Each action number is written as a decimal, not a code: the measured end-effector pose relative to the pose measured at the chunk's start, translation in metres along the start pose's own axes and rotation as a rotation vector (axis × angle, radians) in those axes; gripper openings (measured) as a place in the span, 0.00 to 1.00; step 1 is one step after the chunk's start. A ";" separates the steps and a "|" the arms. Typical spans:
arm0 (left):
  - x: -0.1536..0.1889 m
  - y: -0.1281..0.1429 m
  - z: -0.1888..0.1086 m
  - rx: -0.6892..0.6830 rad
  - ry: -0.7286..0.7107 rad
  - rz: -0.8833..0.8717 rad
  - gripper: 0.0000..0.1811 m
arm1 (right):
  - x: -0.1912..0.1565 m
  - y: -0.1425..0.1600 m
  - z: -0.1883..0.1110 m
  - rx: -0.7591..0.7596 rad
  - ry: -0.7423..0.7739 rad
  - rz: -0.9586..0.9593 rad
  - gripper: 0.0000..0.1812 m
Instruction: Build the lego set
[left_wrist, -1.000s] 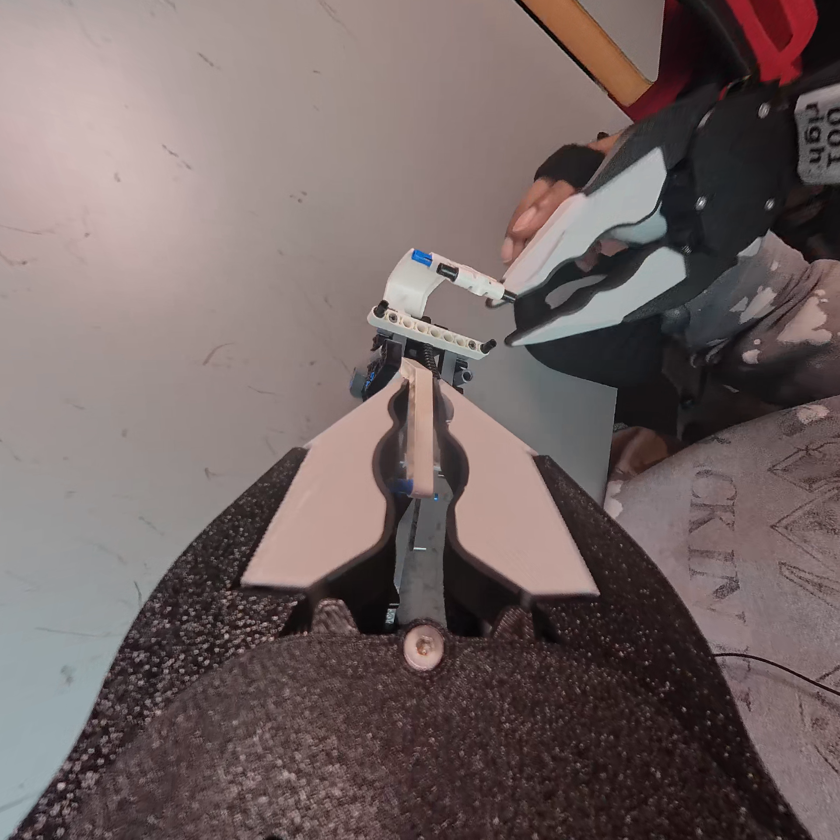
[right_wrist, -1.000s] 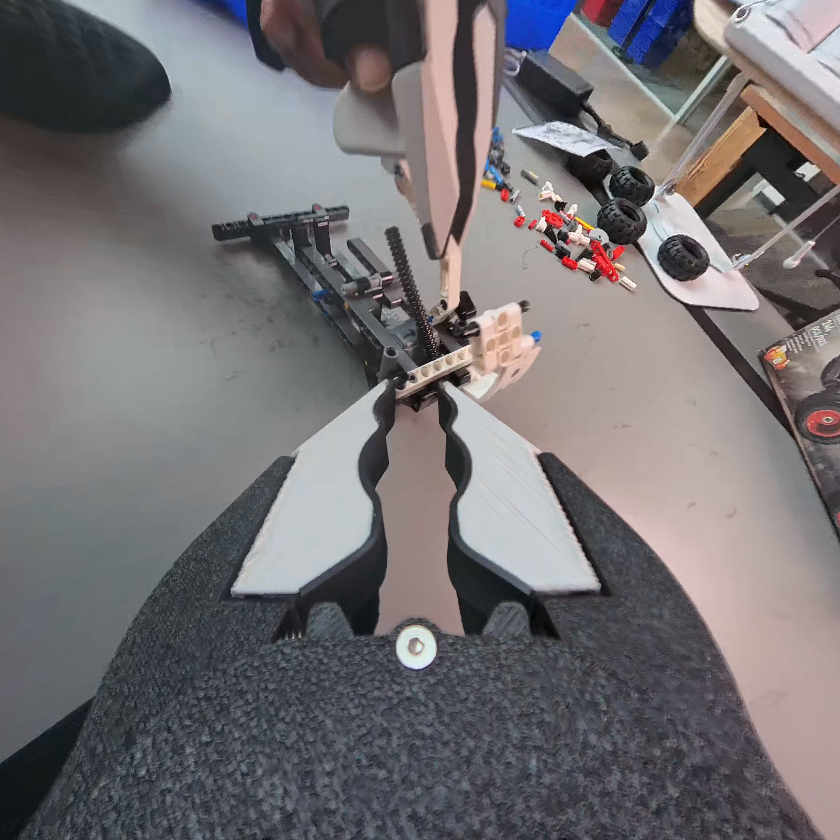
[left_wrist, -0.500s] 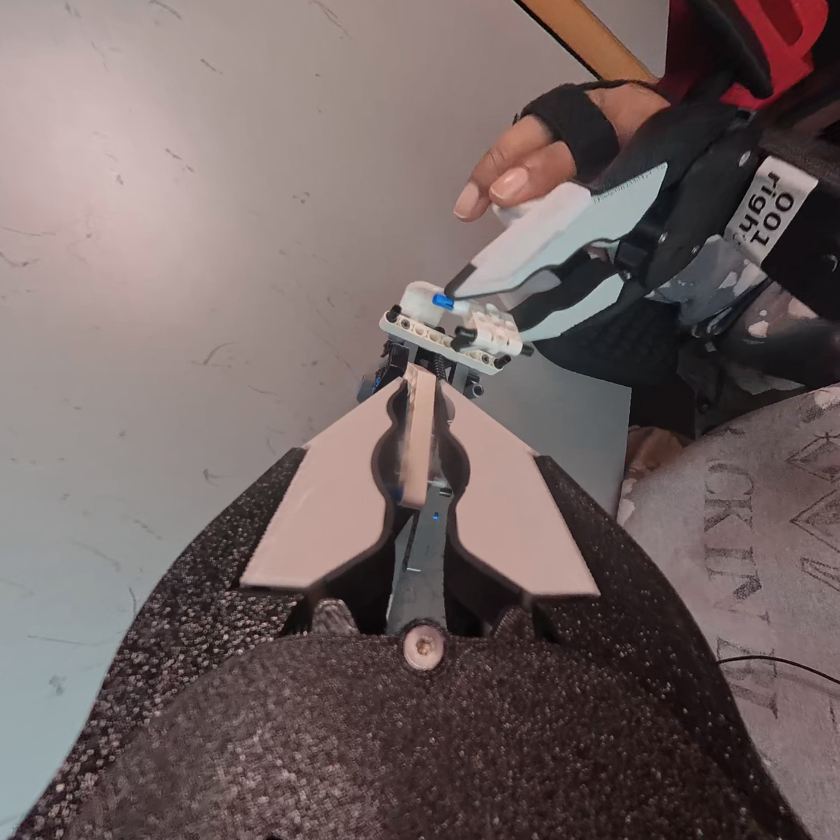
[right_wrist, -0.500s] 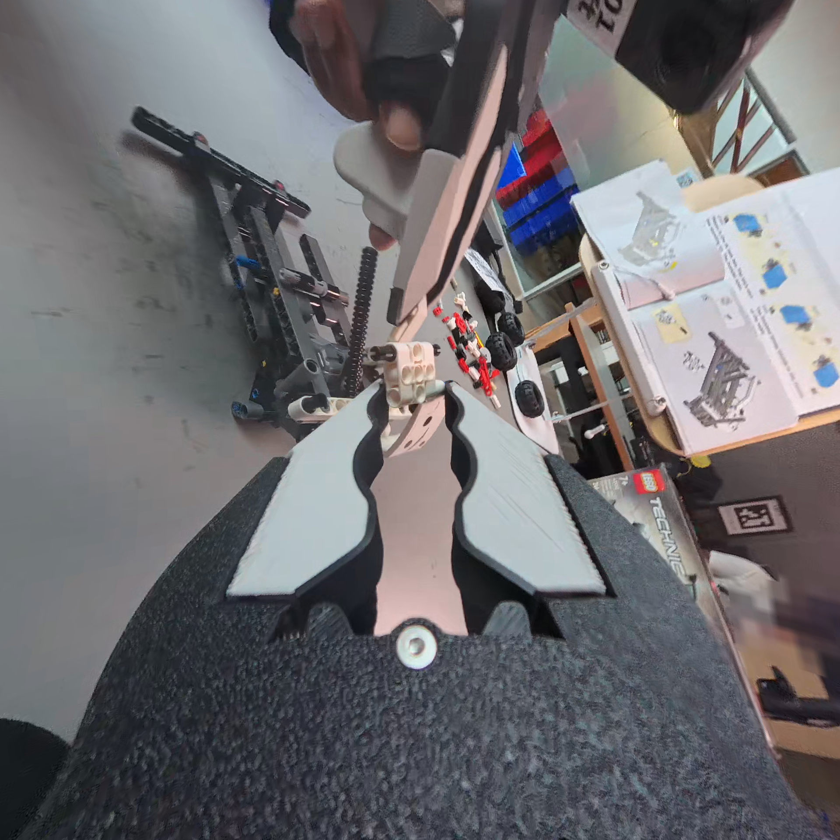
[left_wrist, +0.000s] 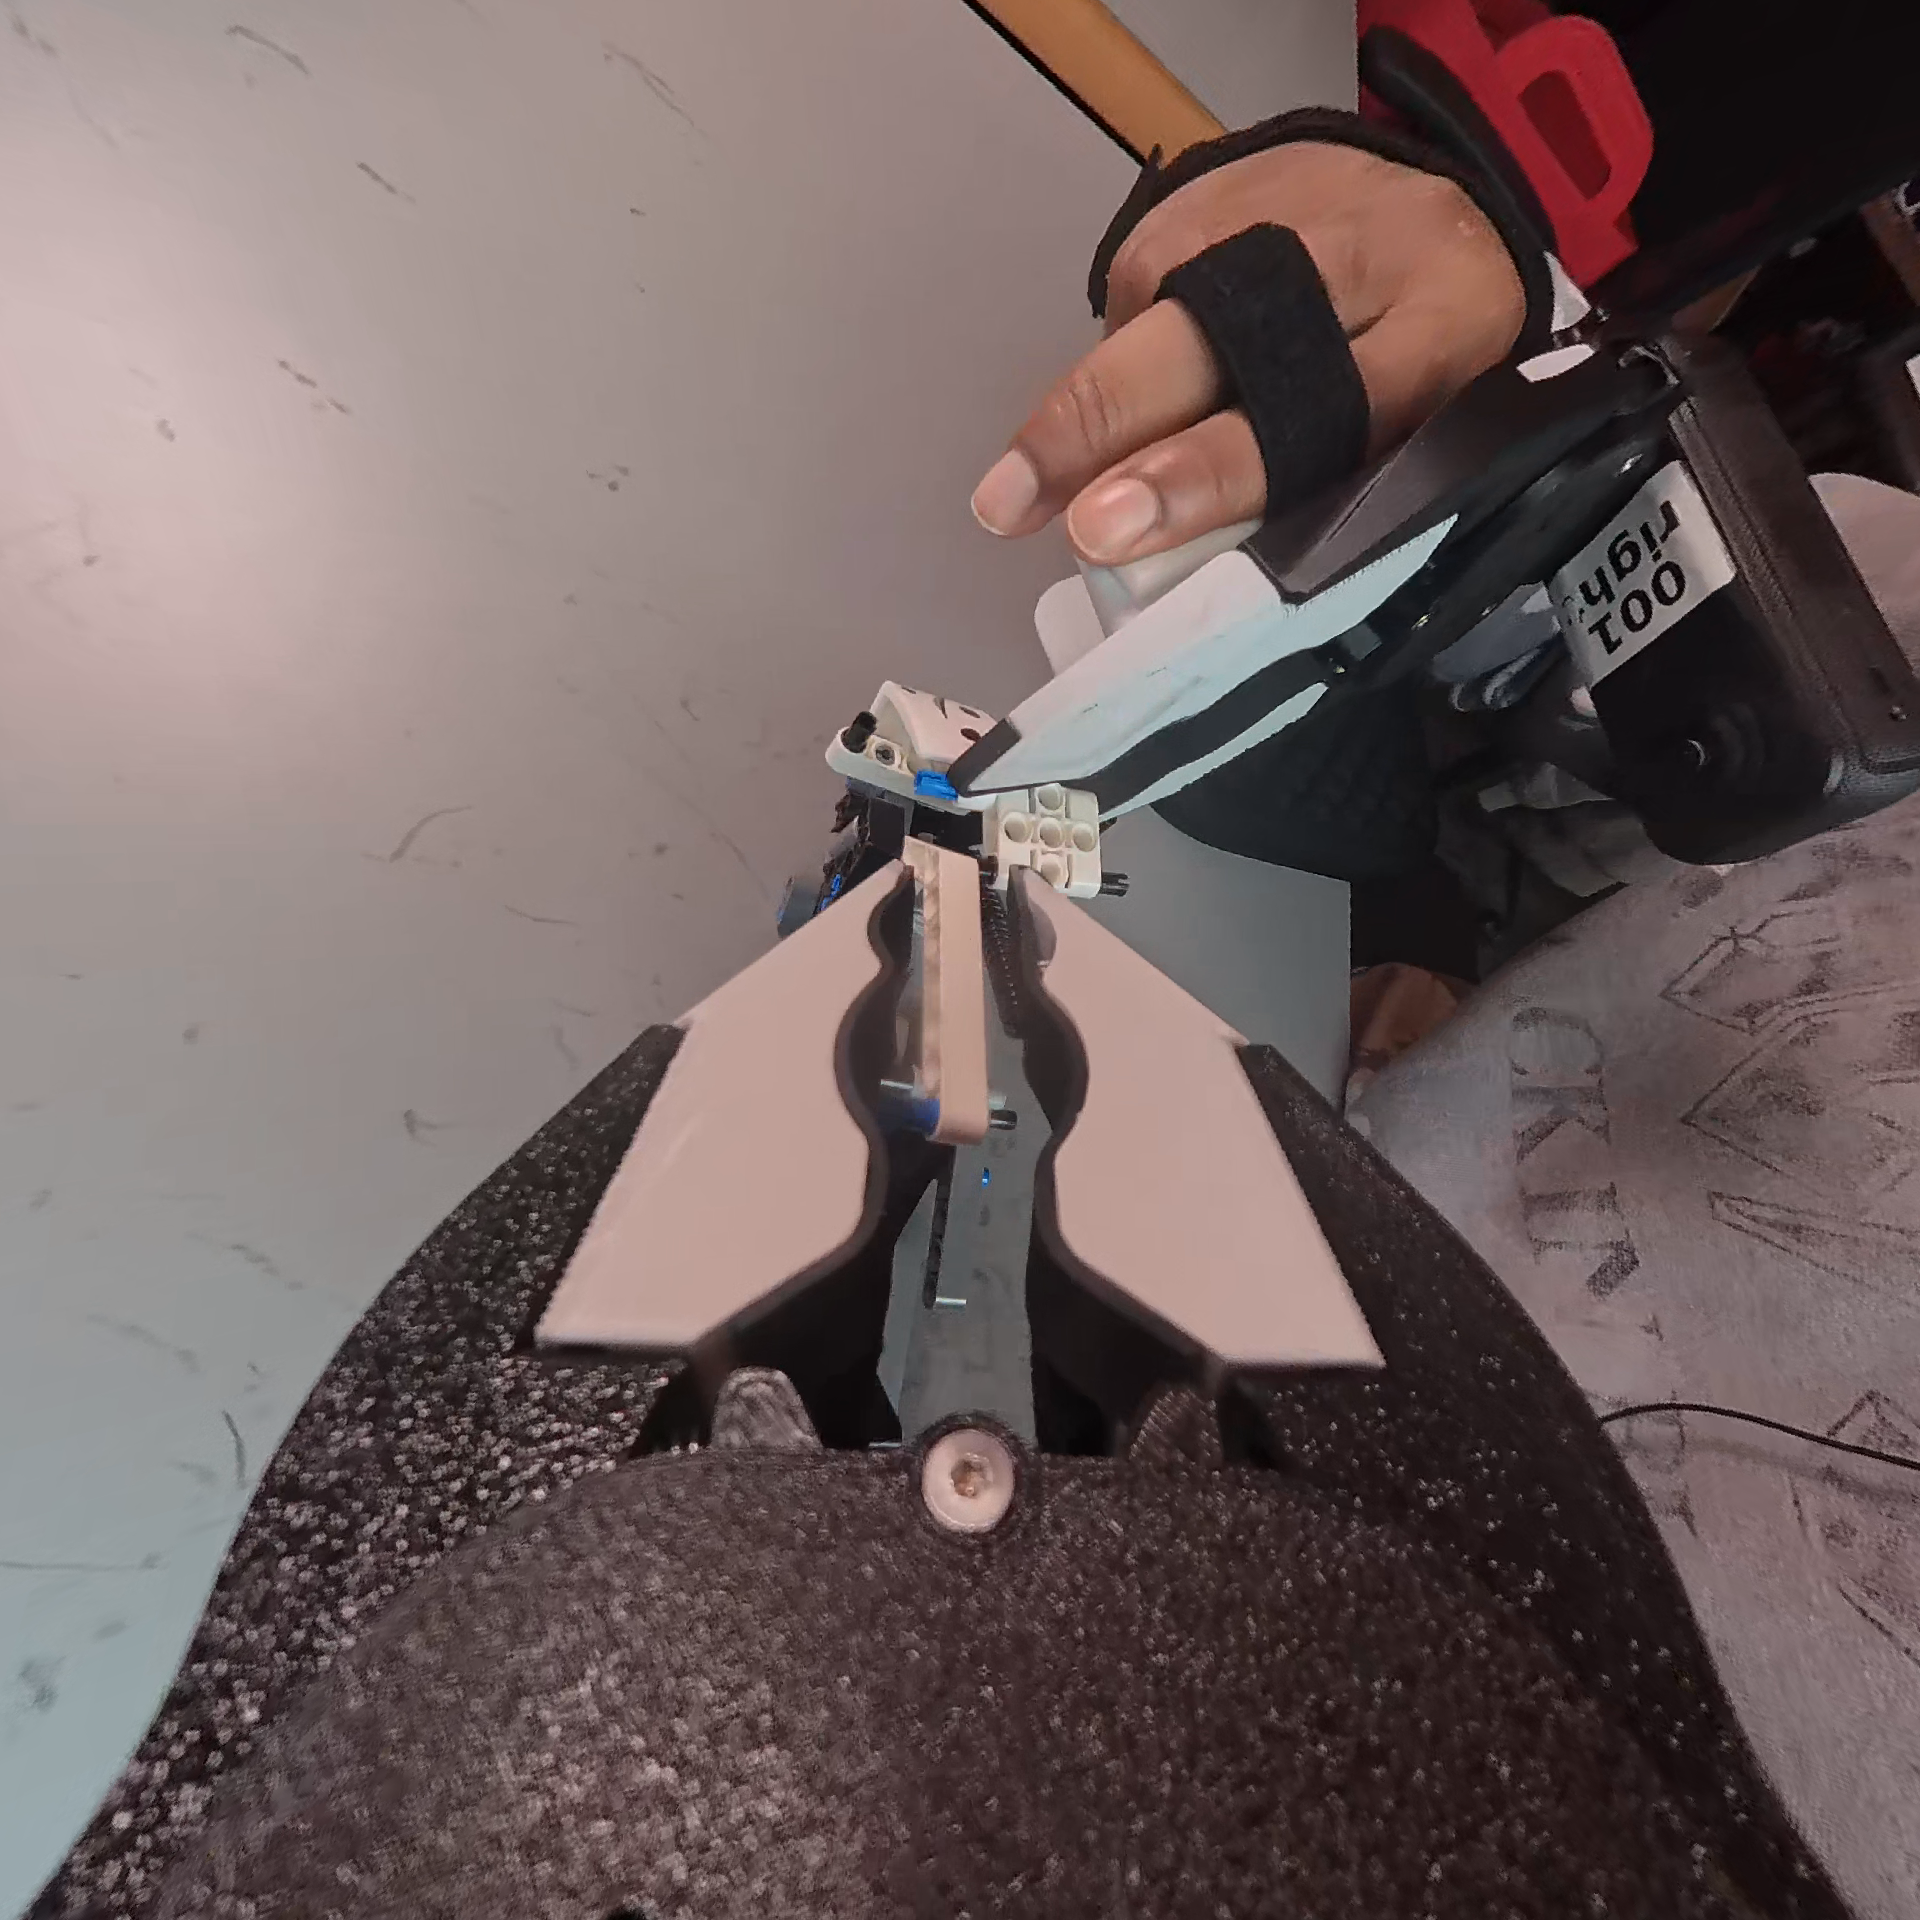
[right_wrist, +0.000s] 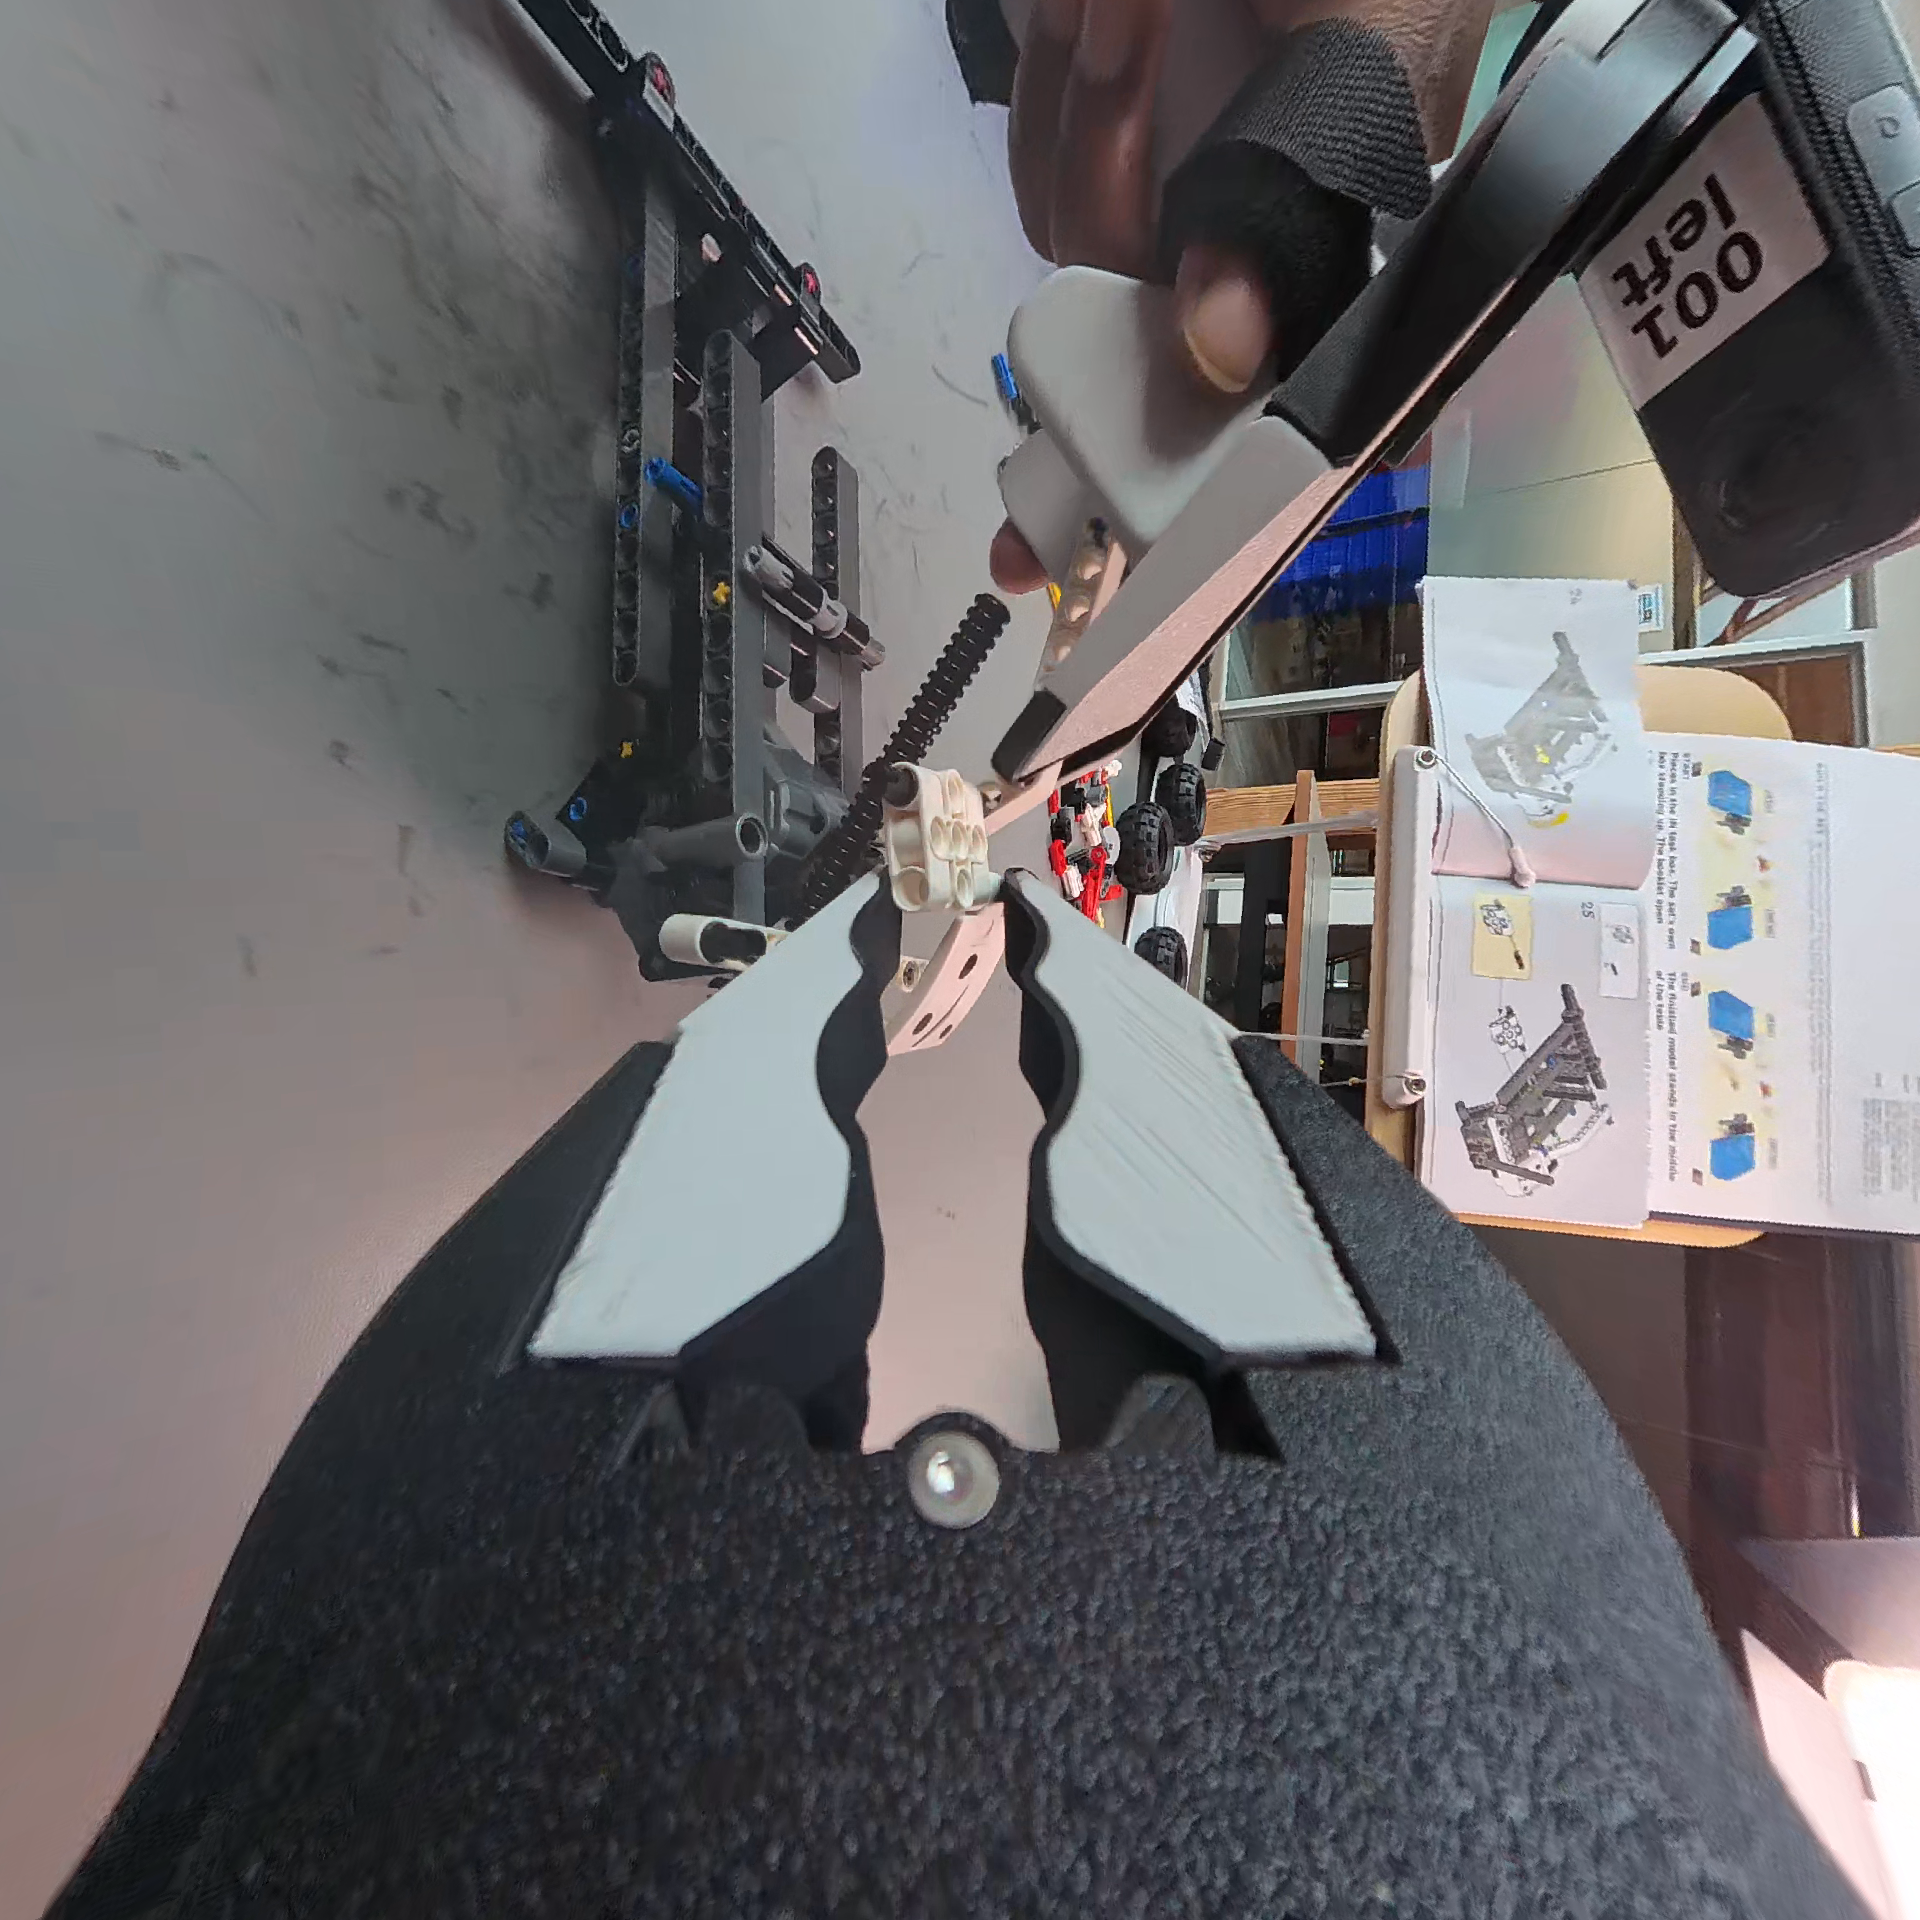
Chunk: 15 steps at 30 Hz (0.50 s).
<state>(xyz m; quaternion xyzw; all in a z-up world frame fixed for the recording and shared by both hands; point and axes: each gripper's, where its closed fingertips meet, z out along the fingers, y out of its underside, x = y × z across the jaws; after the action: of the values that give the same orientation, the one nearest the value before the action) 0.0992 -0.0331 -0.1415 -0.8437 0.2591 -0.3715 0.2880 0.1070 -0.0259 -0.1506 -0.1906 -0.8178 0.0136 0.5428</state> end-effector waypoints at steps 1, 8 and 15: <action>0.001 0.000 -0.003 0.003 0.007 0.008 0.10 | 0.000 0.000 0.000 -0.004 -0.006 -0.009 0.11; -0.004 0.008 -0.004 -0.026 -0.071 0.100 0.07 | 0.001 0.001 0.003 -0.043 -0.005 0.025 0.10; -0.005 0.009 -0.003 -0.009 -0.086 0.111 0.05 | 0.002 0.000 0.002 -0.059 0.039 0.207 0.10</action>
<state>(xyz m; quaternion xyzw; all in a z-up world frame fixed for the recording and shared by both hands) 0.0922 -0.0372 -0.1485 -0.8445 0.2947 -0.3170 0.3154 0.1047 -0.0245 -0.1497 -0.2903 -0.7829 0.0417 0.5486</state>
